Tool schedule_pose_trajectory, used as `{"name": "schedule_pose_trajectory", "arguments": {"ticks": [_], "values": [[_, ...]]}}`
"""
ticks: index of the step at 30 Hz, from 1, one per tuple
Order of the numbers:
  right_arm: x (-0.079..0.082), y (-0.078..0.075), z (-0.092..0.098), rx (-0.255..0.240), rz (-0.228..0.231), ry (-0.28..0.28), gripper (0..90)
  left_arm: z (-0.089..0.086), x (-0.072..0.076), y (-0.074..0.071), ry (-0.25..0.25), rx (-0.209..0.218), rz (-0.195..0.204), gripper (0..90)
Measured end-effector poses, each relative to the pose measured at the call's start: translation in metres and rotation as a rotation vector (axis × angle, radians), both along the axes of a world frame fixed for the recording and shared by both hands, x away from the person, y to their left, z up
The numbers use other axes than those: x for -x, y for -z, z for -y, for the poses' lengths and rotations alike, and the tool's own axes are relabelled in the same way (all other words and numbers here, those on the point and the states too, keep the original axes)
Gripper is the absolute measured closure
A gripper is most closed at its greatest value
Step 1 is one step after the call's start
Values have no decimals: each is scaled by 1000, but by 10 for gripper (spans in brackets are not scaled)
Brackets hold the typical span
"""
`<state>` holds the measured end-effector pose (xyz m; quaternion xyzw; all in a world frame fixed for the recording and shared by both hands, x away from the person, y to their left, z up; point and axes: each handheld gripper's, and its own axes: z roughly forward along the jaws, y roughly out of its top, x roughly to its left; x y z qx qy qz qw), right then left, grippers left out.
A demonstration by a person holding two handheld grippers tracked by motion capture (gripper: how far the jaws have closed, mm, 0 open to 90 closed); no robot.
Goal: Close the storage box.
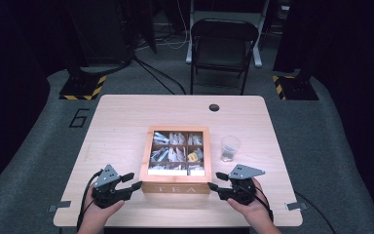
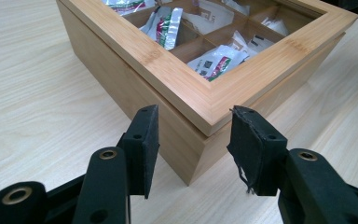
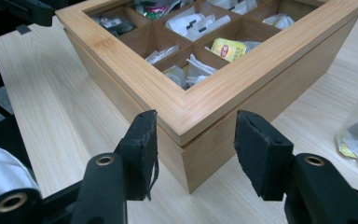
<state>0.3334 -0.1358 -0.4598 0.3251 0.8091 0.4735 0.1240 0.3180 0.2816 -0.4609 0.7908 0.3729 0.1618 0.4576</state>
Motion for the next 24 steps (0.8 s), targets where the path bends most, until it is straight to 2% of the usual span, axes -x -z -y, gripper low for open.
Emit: {"name": "schedule_pose_trajectory", "arguments": {"ticks": [5,8,10,11,16,24], "values": [[-2,-5,6,-6,15,13,487,-4,-1,-4,-15,2,8,520],[-4,-5,11,-15,15,33,487,-6,-4,-6,-19,14,4,516],[-6,-5,14,-14,15,50,487,-5,-6,-6,-31,20,15,514],[-7,-5,15,-17,15,51,487,-6,-7,-7,-26,13,8,514],[-11,-3,21,-11,7,75,487,-12,-14,-8,-47,-2,25,514],[-16,2,25,1,-1,91,487,-20,-23,-1,-82,18,11,515]]}}
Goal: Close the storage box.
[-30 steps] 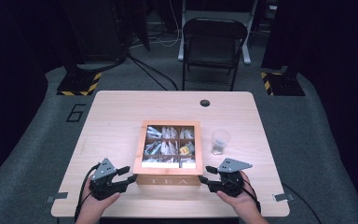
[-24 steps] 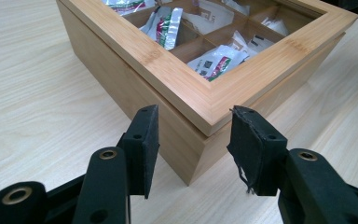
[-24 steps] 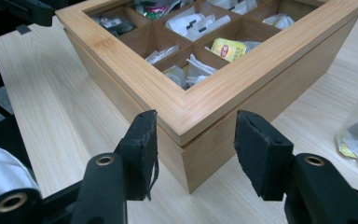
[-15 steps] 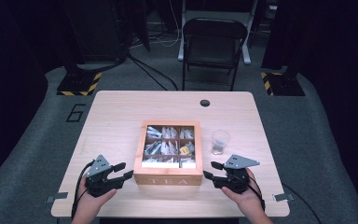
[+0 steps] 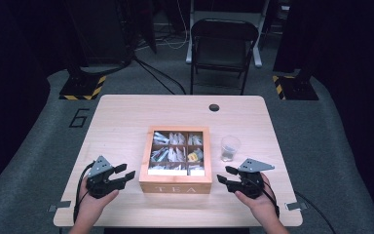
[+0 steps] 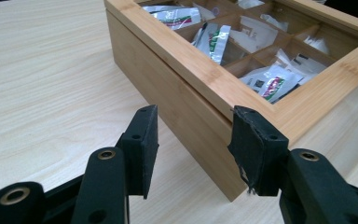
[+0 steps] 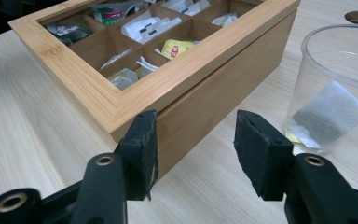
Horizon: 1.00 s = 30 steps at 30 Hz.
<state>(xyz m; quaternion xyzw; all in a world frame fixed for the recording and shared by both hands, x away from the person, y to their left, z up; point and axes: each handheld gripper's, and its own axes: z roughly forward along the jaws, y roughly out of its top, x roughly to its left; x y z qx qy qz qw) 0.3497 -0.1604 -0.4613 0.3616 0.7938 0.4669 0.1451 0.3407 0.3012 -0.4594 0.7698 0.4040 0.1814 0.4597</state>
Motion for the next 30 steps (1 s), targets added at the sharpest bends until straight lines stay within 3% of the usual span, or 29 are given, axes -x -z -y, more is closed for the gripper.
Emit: {"name": "schedule_pose_trajectory", "arguments": {"ticks": [6,8,13,19,22,30], "values": [[-3,5,2,21,11,9,486,-2,-1,6,-13,12,-13,514],[-3,7,3,11,-4,17,483,-2,-2,9,-21,20,-12,514],[-4,10,5,23,-2,29,483,-1,-3,13,-24,8,-10,510],[-4,14,5,30,-9,21,472,0,-2,13,-20,-57,12,506],[-4,16,6,31,-10,25,471,1,-1,15,-13,-66,9,502],[-4,16,5,40,-7,33,439,-3,2,17,0,-30,-9,459]]}}
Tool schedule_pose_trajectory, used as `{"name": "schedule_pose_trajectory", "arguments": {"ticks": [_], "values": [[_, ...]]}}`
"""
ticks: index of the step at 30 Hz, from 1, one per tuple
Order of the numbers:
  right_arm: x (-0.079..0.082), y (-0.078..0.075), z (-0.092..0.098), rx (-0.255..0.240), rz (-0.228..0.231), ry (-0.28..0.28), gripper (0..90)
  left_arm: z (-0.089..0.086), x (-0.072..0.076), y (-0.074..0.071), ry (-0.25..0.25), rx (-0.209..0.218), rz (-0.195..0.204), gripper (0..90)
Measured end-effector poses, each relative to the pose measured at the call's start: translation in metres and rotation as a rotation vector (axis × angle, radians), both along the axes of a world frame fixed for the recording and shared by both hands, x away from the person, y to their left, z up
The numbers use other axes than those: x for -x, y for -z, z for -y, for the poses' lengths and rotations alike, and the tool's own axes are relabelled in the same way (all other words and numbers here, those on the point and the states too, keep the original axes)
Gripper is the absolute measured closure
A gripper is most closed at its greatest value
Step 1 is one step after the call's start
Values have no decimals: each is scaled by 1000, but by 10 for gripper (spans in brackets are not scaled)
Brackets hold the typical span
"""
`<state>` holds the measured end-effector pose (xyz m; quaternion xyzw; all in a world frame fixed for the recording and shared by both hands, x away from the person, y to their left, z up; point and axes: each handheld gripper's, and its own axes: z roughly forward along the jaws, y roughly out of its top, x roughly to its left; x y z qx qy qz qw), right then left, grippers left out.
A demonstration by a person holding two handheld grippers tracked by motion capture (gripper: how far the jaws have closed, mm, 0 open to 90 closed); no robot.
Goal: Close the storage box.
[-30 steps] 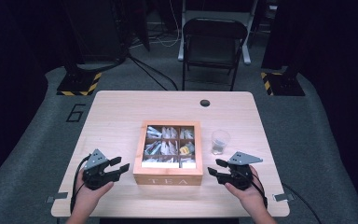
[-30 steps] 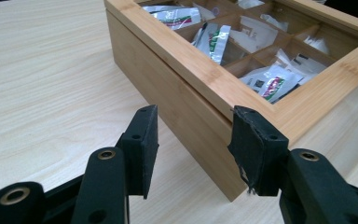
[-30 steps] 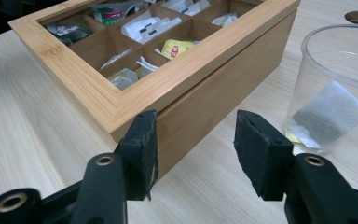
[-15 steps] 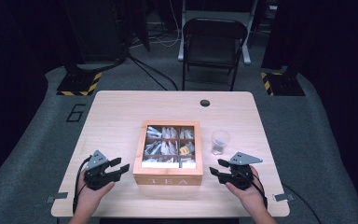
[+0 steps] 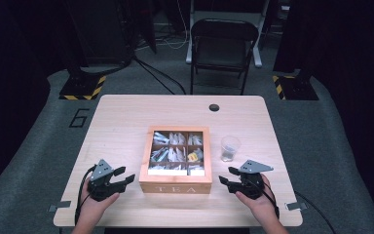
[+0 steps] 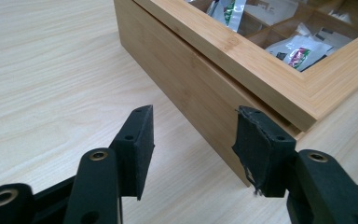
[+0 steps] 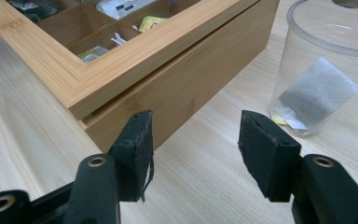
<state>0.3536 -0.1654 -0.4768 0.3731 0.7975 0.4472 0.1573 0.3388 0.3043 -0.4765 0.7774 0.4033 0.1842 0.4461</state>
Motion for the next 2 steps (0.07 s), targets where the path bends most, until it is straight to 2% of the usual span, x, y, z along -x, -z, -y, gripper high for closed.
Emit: {"name": "schedule_pose_trajectory", "arguments": {"ticks": [2], "values": [[1,-2,0,4,14,3,432,-1,1,0,9,4,-7,440]]}}
